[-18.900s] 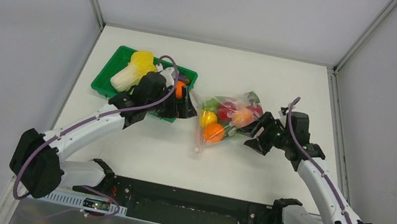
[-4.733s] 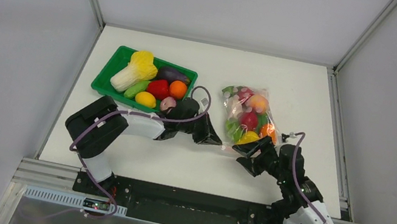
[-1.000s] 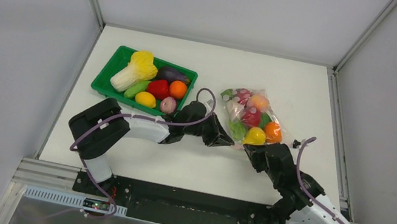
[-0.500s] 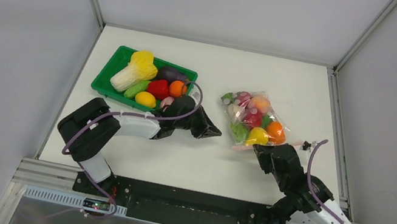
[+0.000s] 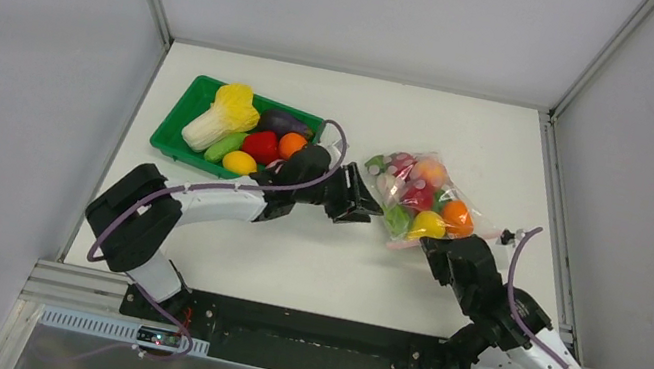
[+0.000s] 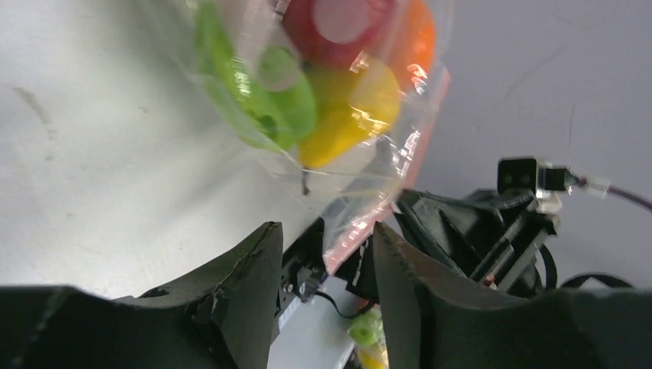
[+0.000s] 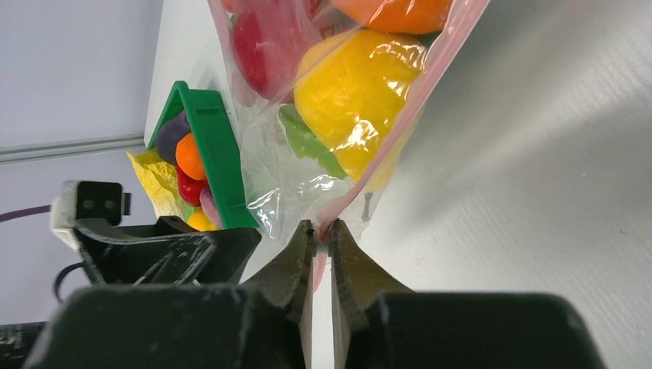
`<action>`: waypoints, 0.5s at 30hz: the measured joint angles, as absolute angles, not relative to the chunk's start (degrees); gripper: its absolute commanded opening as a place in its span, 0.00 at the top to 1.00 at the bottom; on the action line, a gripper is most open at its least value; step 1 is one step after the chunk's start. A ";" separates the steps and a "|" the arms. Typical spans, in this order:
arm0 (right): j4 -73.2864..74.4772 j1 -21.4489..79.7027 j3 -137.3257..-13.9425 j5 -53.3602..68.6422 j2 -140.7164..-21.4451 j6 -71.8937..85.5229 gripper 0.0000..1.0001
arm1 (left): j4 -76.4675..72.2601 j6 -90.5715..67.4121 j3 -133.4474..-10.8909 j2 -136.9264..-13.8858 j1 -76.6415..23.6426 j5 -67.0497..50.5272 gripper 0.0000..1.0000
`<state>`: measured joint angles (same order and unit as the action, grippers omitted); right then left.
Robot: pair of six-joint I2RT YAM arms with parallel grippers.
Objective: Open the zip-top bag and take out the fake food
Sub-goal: Unzip the zipper food storage bag at the center of the board.
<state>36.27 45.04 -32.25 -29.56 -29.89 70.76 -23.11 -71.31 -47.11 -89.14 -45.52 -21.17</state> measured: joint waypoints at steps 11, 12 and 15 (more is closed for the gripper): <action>33.61 45.04 -32.58 -27.88 -32.49 68.27 1.00 | -9.26 -55.83 -63.29 -93.06 -51.11 -22.85 0.35; 33.36 45.04 -32.58 -27.70 -32.49 68.25 1.00 | -7.64 -54.11 -64.40 -93.41 -51.42 -22.59 0.35; 32.99 45.04 -32.58 -27.59 -32.64 68.07 1.00 | -3.20 -50.09 -66.74 -94.04 -52.12 -21.87 0.34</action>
